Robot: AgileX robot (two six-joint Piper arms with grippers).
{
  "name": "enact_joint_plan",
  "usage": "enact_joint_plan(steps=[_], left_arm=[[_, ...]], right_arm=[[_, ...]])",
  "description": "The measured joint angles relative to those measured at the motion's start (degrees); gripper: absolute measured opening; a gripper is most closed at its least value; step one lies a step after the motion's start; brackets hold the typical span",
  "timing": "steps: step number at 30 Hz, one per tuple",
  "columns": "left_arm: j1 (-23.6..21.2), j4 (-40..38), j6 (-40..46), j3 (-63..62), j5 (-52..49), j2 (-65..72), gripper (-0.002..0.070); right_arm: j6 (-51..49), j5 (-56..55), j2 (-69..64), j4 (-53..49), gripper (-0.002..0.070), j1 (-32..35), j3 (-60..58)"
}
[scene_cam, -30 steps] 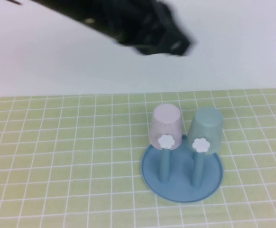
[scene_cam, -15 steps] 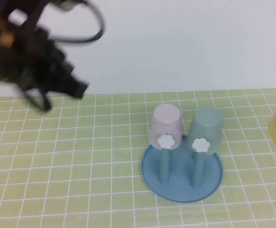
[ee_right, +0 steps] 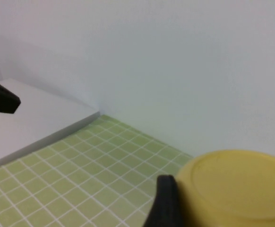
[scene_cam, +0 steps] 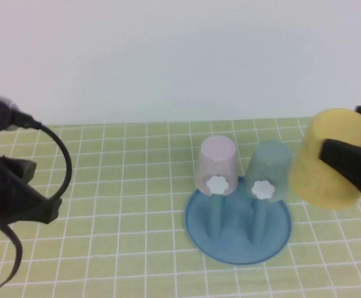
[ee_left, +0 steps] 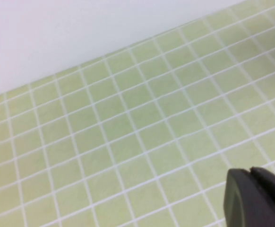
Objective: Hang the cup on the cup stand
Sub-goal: Place the cup on the cup holder
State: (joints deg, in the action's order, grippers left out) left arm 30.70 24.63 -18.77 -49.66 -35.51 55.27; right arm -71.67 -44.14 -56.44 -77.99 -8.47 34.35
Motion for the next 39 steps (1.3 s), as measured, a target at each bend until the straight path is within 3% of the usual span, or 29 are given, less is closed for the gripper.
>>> enact_joint_plan(steps=[12, 19, 29, 39], left_arm=[[0.0, 7.57, -7.87, 1.37, -0.13, -0.35, -0.0001], [0.0, 7.66, -8.06, 1.37, -0.03, -0.35, -0.0001], [0.0, 10.29, -8.06, 1.37, 0.99, -0.35, -0.0001], [0.0, 11.79, -8.06, 1.37, 1.08, -0.35, -0.0001]], right_arm=[[5.97, -7.75, -18.26, 1.31, 0.0566, -2.32, 8.05], [14.91, -7.12, -26.18, 6.8, 0.0566, -7.88, 11.79], [19.18, -6.46, -37.38, 9.91, 0.0566, -12.64, 17.36], [22.73, -3.75, -41.08, 11.65, 0.0567, -13.46, 18.78]])
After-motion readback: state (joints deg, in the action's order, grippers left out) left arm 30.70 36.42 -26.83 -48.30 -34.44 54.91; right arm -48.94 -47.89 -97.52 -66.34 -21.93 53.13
